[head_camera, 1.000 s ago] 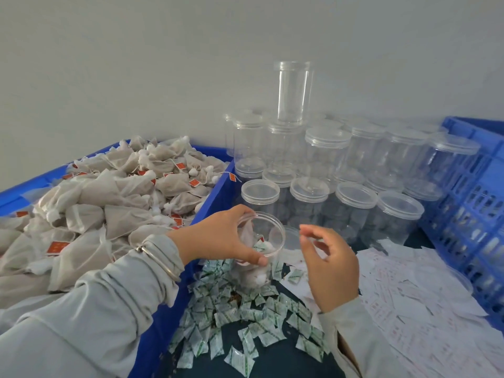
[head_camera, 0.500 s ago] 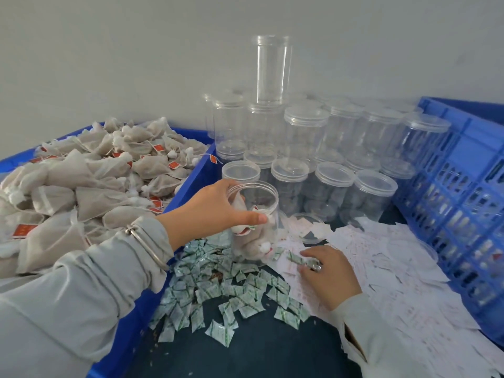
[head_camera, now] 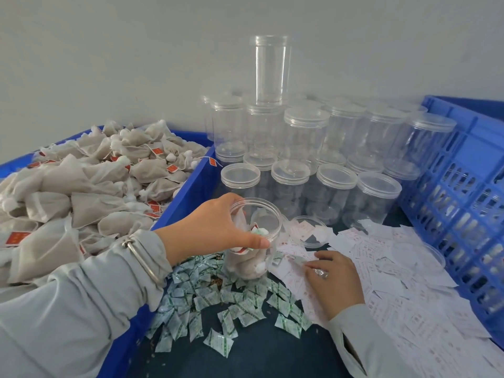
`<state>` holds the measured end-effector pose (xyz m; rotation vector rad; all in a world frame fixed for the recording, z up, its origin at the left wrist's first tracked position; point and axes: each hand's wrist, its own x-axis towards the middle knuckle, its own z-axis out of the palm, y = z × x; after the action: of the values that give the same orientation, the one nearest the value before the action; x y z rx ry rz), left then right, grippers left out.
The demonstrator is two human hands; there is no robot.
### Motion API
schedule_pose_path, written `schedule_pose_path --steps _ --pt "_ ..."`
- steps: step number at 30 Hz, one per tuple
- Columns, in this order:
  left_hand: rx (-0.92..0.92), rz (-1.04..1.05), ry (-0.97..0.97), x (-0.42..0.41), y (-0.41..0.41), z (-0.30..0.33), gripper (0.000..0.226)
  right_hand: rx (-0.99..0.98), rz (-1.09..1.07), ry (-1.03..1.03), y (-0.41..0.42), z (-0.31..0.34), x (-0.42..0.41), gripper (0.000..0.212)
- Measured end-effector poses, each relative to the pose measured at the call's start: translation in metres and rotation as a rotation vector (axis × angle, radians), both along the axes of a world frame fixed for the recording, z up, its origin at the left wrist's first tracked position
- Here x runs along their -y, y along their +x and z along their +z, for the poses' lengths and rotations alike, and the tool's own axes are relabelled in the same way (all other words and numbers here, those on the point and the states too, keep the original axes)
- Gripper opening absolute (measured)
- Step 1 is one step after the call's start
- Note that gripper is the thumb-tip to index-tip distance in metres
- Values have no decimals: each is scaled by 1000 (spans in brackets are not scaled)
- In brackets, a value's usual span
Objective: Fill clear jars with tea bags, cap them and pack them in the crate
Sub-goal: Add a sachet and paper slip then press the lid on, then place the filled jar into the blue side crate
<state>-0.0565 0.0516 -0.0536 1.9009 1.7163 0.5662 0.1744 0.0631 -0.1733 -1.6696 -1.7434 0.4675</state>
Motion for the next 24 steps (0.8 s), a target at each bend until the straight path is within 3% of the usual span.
schedule_pose_path --steps 8,11,14,18,21,24 --pt "-32 -45 -32 -1 1 -4 98 -380 -143 206 0 42 16 12" --pt "-41 -59 -34 0 1 -4 99 -392 -109 452 -13 70 26 18" --pt "-53 -84 -33 1 2 -3 103 -277 -7 595 -33 88 31 9" --pt "-55 -92 -25 4 2 -2 101 -104 125 487 -53 89 29 5" --pt "-72 -86 -19 4 2 -2 102 -124 181 310 -58 83 29 5" --pt "-72 -87 -14 4 1 -2 101 -156 188 286 -56 78 32 9"
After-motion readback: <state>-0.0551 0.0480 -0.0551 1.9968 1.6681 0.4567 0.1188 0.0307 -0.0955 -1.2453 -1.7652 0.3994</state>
